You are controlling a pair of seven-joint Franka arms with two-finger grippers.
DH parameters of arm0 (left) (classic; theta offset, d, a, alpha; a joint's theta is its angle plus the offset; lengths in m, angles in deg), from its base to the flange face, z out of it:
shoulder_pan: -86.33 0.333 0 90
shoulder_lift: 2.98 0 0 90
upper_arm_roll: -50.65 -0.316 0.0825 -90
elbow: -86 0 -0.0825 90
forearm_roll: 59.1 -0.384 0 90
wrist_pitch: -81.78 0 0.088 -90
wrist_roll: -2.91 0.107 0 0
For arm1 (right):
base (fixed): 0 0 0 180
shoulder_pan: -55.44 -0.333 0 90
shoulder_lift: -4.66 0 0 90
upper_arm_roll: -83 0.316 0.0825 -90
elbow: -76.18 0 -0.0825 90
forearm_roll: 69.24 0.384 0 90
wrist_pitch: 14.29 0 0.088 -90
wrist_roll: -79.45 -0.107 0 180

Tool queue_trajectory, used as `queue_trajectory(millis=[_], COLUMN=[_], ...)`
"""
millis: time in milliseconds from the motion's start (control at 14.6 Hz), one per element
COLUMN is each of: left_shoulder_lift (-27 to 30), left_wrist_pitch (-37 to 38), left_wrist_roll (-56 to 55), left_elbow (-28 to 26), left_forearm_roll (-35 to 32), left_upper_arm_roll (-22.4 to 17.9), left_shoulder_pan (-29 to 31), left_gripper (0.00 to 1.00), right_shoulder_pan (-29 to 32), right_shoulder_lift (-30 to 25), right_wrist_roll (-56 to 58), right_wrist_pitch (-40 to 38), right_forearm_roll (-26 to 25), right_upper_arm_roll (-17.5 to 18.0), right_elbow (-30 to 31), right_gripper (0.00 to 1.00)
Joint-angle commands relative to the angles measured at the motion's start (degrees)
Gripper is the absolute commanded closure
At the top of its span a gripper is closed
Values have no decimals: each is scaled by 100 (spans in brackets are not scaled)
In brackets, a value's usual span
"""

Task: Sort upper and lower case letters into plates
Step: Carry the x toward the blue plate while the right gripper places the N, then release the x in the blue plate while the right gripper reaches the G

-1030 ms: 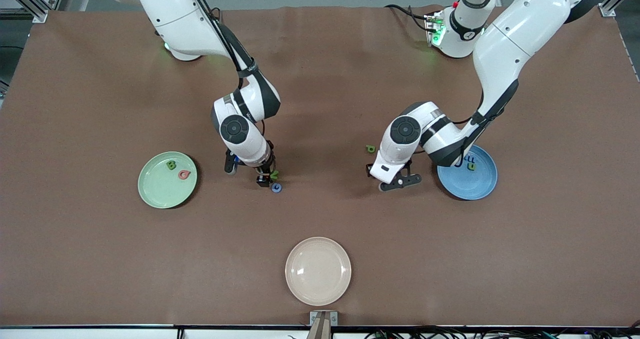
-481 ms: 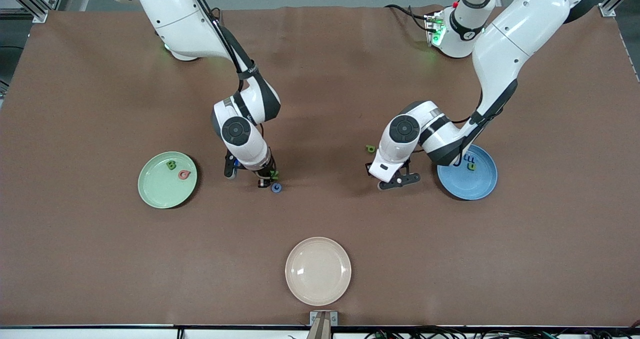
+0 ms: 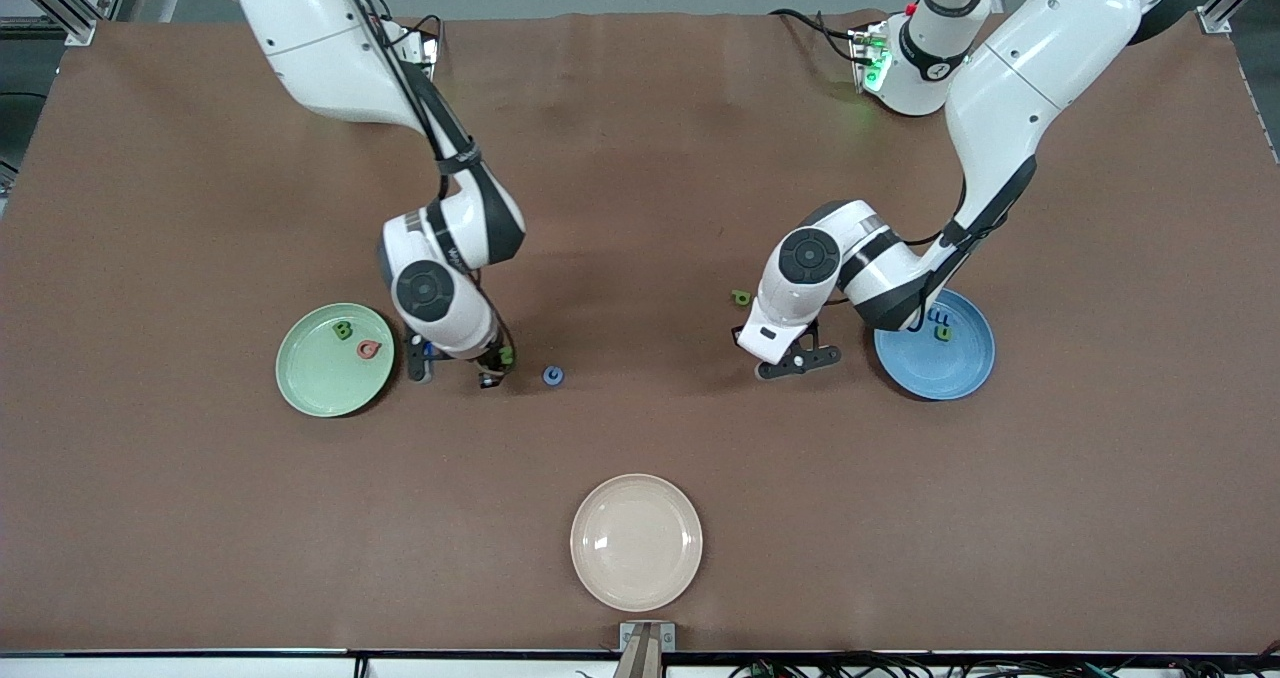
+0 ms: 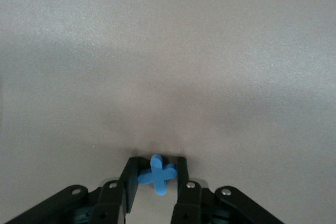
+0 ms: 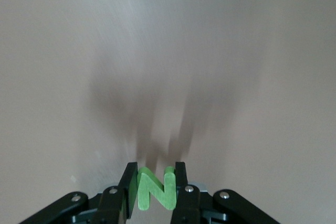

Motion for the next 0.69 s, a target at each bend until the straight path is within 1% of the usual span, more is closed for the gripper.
queue_trajectory(millis=[0,137,275,343,481,618], left_shoulder_lift=[190,375,542,577,578,578], left_wrist_pitch=[43,104,306,411,648,825], left_wrist_roll=[3,240,731,951,1399,1926], left_elbow=[-49,-49,-49,-66,-189,-373], left_forearm_roll=[-97,-97,-62,-62,-62,-71], left_upper_arm_roll=[-3,76,268,496,1119,1533], left_shoulder_pan=[127,329,688,1012,1872,2559], left_gripper=[87,87,87,87,87,87], right_shoulder_pan=[578,1087,1449,1624,1967,2240], right_shoulder_lift=[-724,-1145,-1314,-1297,-1244,-1227], right_wrist_roll=[1313,2665,3425,3584,3822,4155], right_wrist_pitch=[-545,-494,-459,-424,-319,-64], right_forearm_roll=[-102,-111,-111,-181,-487,-559], right_upper_arm_roll=[91,91,82,82,91,91], right_elbow=[317,799,1082,1126,1196,1311], right_gripper=[100,100,100,100,100,100])
